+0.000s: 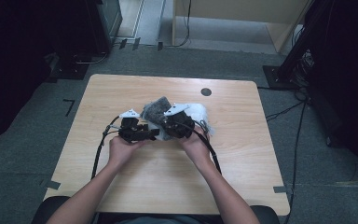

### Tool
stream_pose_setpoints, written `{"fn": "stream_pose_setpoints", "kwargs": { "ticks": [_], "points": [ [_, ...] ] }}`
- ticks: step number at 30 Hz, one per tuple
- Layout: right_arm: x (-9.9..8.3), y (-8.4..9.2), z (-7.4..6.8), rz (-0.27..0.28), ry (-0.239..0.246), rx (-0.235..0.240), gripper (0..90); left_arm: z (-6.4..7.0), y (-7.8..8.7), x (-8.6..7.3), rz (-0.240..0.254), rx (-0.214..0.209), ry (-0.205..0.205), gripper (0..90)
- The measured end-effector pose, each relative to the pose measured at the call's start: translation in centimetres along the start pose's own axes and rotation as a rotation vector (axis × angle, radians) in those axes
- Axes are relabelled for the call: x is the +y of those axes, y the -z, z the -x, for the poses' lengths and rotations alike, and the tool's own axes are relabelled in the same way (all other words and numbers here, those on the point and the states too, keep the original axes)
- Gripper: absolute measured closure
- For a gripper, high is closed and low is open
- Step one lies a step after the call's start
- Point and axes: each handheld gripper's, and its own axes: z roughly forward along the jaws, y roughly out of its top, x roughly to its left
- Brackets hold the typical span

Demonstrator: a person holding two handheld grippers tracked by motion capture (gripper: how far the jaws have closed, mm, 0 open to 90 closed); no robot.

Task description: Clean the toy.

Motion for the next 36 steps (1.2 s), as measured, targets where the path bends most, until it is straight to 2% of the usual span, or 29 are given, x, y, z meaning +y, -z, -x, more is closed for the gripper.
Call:
{"fn": "stream_pose_setpoints", "kwargs": {
  "ticks": [1,5,7,11,15,26,36],
  "points": [
    [-0.1,0.0,0.1,0.002,0.012,-0.001,73.7,-0.1,0.0,0.0,-0.002,-0.002,0.001,51.3],
    [-0.4,0.3,0.5,-0.02,0.012,-0.014,73.9,-0.4,0.0,-0.1,-0.007,-0.013,0.01,53.0],
    [-0.7,0.6,0.9,-0.028,0.02,-0.026,74.1,-0.3,0.0,0.0,-0.009,-0.009,0.001,53.3],
    [-1.2,1.6,1.8,-0.028,-0.006,-0.034,74.5,-0.3,0.0,0.0,-0.012,-0.01,-0.003,53.3],
    [-1.5,2.6,2.4,-0.029,0.006,-0.057,75.4,-0.4,0.0,0.1,-0.015,-0.017,-0.002,53.4],
    [-2.8,5.8,5.2,0.003,-0.091,-0.101,75.8,-0.5,0.0,0.2,-0.021,-0.023,-0.003,53.4],
    [-4.7,7.5,7.6,0.016,-0.18,-0.158,76.0,-0.6,-0.2,0.3,-0.021,-0.027,0.004,53.4]
  ]
}}
